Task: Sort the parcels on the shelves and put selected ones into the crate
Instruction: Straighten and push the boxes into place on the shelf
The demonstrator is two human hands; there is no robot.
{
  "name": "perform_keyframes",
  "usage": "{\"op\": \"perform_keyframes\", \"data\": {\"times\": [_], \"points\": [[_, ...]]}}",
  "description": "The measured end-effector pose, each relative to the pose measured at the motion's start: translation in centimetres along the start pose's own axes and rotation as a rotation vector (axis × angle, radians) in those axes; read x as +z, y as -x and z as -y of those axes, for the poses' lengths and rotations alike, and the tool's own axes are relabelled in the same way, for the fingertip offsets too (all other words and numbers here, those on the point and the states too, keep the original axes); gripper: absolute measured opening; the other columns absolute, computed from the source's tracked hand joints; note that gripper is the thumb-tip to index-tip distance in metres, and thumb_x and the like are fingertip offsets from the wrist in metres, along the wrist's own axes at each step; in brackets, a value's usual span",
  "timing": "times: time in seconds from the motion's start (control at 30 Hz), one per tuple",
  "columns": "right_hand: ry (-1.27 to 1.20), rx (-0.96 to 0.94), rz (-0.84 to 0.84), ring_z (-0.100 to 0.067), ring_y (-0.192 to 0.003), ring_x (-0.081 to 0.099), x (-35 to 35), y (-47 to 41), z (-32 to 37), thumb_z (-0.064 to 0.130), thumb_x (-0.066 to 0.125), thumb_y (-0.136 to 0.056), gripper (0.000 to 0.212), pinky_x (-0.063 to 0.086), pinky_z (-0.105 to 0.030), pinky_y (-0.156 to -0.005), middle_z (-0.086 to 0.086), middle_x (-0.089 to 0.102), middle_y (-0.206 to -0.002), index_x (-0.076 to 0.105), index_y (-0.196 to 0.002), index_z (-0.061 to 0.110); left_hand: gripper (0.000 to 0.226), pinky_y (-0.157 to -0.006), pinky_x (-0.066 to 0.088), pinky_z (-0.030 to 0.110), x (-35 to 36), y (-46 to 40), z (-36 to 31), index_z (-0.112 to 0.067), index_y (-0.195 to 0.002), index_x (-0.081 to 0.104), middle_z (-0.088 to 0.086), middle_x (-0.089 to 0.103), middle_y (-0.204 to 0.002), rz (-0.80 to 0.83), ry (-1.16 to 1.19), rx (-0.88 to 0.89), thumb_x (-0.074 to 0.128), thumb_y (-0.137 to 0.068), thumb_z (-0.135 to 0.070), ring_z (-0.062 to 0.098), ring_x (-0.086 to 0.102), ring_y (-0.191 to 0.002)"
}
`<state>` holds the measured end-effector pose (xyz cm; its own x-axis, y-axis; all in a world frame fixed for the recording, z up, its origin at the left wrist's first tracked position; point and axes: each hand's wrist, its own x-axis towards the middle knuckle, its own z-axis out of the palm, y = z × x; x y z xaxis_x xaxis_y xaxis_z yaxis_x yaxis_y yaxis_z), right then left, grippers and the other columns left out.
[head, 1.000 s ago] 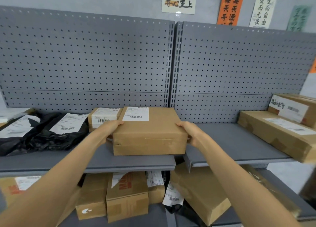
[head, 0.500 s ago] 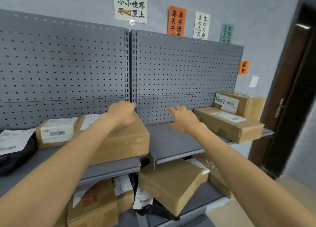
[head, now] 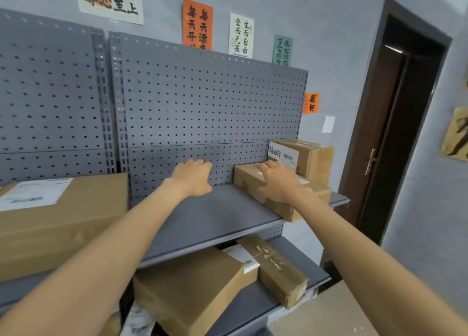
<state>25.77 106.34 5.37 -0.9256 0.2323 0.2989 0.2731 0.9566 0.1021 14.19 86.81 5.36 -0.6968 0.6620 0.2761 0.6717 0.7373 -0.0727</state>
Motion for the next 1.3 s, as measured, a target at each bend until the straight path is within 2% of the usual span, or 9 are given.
{"op": "perform_keyframes", "data": {"times": [0.2, 0.33, 0.47, 0.57, 0.77, 0.97, 1.03, 1.17, 1.3], "points": [[-0.064, 0.037, 0.02, -0.03, -0.138, 0.032, 2.7, -2.3, -8.2, 0.036, 0.053, -0.093, 0.063, 0.037, -0.047, -0.107, -0.009, 0.036, -0.15, 0.031, -0.149, 0.016, 0.056, -0.091, 0.046, 0.041, 3.3, -5.3, -7.3, -0.014, -0.141, 0.04, 0.008, 0.047, -0.136, 0.077, 0.16, -0.03, 0.055, -0.089, -0.028, 0.029, 0.044, -0.124], [-0.15, 0.104, 0.063, -0.031, -0.128, 0.043, 4.6, -3.6, -12.7, 0.036, 0.054, -0.091, 0.062, 0.044, -0.043, -0.098, -0.011, 0.044, -0.142, 0.036, -0.147, 0.015, 0.063, -0.1, 0.044, 0.041, 5.2, -8.0, -10.5, -0.017, -0.145, 0.037, 0.005, 0.045, -0.144, 0.162, 0.338, -0.067, 0.058, -0.087, -0.033, 0.024, 0.044, -0.13], [-0.371, 0.199, 0.126, -0.029, -0.119, 0.053, 6.0, -4.6, -15.9, 0.039, 0.06, -0.087, 0.059, 0.047, -0.039, -0.095, -0.011, 0.054, -0.136, 0.047, -0.139, 0.013, 0.059, -0.097, 0.038, 0.029, 6.4, -9.7, -13.4, -0.021, -0.143, 0.039, -0.001, 0.043, -0.146, 0.208, 0.673, -0.178, 0.057, -0.088, -0.035, 0.018, 0.043, -0.131], [-0.486, 0.264, 0.167, -0.026, -0.109, 0.058, 6.7, -5.1, -17.4, 0.044, 0.062, -0.087, 0.05, 0.048, -0.037, -0.09, -0.008, 0.062, -0.123, 0.058, -0.125, 0.01, 0.049, -0.092, 0.038, 0.033, 7.1, -10.7, -15.0, -0.019, -0.137, 0.042, 0.001, 0.044, -0.143, 0.203, 0.979, -0.339, 0.048, -0.093, -0.04, 0.02, 0.044, -0.123], [-0.699, 0.464, 0.191, -0.026, -0.113, 0.056, 8.3, -5.7, -18.9, 0.054, 0.069, -0.08, 0.068, 0.048, -0.035, -0.094, -0.008, 0.06, -0.125, 0.056, -0.128, 0.009, 0.085, -0.104, 0.044, 0.045, 8.5, -11.4, -16.2, -0.014, -0.15, 0.024, 0.012, 0.035, -0.152, 0.289, 1.303, -0.6, 0.051, -0.087, -0.064, 0.034, 0.043, -0.13], [-0.856, 0.478, 0.147, -0.025, -0.114, 0.055, 8.8, -5.8, -18.5, 0.05, 0.073, -0.078, 0.067, 0.047, -0.035, -0.098, -0.005, 0.059, -0.126, 0.057, -0.128, 0.009, 0.112, -0.105, 0.042, 0.044, 9.2, -10.8, -15.3, -0.018, -0.14, 0.044, -0.001, 0.058, -0.134, 0.304, 1.377, -0.524, 0.07, -0.048, -0.076, 0.02, 0.054, -0.121], [-0.94, 0.471, 0.126, -0.023, -0.108, 0.055, 8.8, -5.1, -17.5, 0.047, 0.072, -0.08, 0.062, 0.048, -0.033, -0.092, -0.003, 0.058, -0.122, 0.056, -0.127, 0.009, 0.103, -0.099, 0.047, 0.044, 9.2, -10.2, -14.3, -0.022, -0.135, 0.049, -0.003, 0.063, -0.125, 0.262, 1.429, -0.551, 0.074, -0.048, -0.071, 0.018, 0.058, -0.115], [-1.065, 0.491, 0.188, -0.02, -0.094, 0.053, 8.1, -3.2, -15.3, 0.046, 0.067, -0.085, 0.055, 0.046, -0.032, -0.068, -0.005, 0.055, -0.113, 0.051, -0.122, 0.01, 0.058, -0.082, 0.054, 0.042, 8.5, -8.4, -12.7, -0.022, -0.124, 0.057, 0.0, 0.065, -0.118, 0.21, 1.479, -0.568, 0.074, -0.075, -0.049, 0.018, 0.058, -0.106], [-1.222, 0.476, 0.192, -0.013, -0.084, 0.053, 7.1, -2.0, -13.4, 0.043, 0.066, -0.086, 0.048, 0.049, -0.032, -0.064, 0.003, 0.053, -0.102, 0.045, -0.12, 0.016, 0.044, -0.068, 0.052, 0.035, 7.2, -6.6, -11.1, -0.017, -0.124, 0.057, 0.0, 0.068, -0.113, 0.113, 1.484, -0.513, 0.07, -0.085, -0.032, 0.015, 0.063, -0.1]]}}
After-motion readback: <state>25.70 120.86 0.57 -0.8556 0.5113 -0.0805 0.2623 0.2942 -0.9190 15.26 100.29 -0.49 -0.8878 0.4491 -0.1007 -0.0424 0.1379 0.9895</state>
